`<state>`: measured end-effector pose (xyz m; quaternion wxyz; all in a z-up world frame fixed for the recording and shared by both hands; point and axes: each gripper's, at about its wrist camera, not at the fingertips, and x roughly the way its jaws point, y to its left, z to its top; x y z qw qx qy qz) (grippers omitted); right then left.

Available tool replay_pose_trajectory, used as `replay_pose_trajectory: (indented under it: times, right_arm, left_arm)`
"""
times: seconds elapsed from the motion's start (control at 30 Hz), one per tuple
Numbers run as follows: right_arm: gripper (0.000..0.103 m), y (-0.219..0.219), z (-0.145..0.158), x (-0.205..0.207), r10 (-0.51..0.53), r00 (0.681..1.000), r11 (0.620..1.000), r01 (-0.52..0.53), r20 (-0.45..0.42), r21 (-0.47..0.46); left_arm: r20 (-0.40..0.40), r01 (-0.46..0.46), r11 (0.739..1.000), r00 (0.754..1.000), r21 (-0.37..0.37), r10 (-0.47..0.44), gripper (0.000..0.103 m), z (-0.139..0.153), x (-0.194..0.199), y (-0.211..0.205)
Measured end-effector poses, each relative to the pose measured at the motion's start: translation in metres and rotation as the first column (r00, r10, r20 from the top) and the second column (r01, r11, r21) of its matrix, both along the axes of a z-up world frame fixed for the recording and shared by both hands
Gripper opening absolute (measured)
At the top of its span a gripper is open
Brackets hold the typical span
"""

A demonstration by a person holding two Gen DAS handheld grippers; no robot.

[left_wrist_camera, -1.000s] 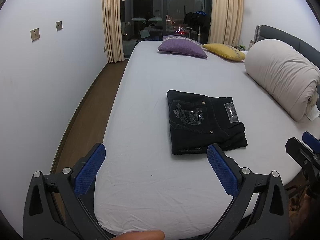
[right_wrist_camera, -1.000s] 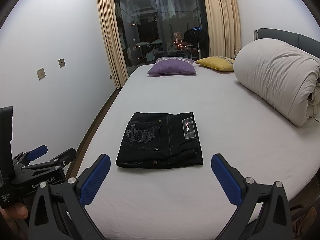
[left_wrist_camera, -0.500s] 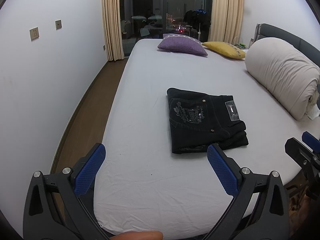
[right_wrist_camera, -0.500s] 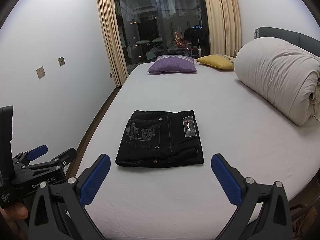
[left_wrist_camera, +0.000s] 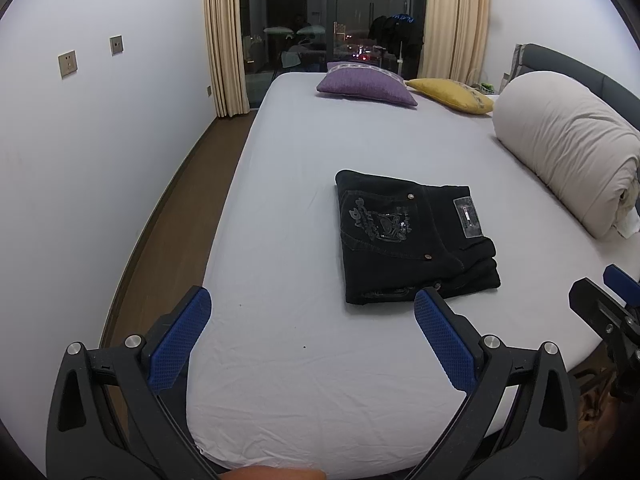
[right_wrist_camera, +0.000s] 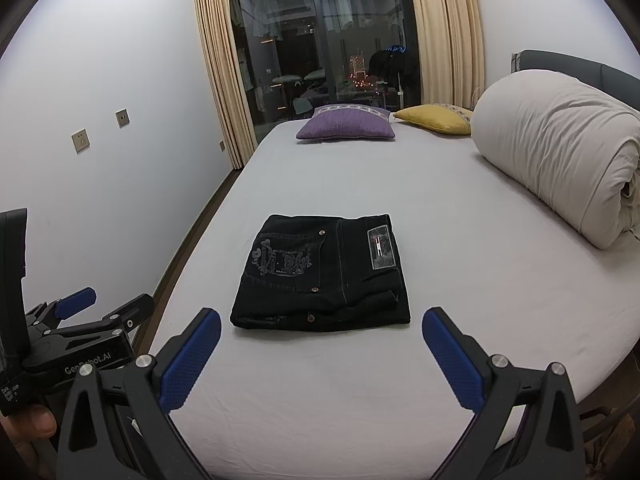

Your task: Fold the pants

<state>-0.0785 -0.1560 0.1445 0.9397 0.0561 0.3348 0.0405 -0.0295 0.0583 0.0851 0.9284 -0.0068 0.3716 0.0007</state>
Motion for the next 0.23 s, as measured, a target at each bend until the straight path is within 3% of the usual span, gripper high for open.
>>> replay_pose_trajectory:
  times: [0.23]
  right_arm:
    - [0.103, -0.0043, -0.0042, 0.005, 0.0, 1.0, 1.0, 0.0, -0.013, 0.005]
  left_arm:
    - [-0.011, -0.011, 1.0, 1.0, 0.006, 0.011, 0.103, -0.0047, 0.0052, 0.0018]
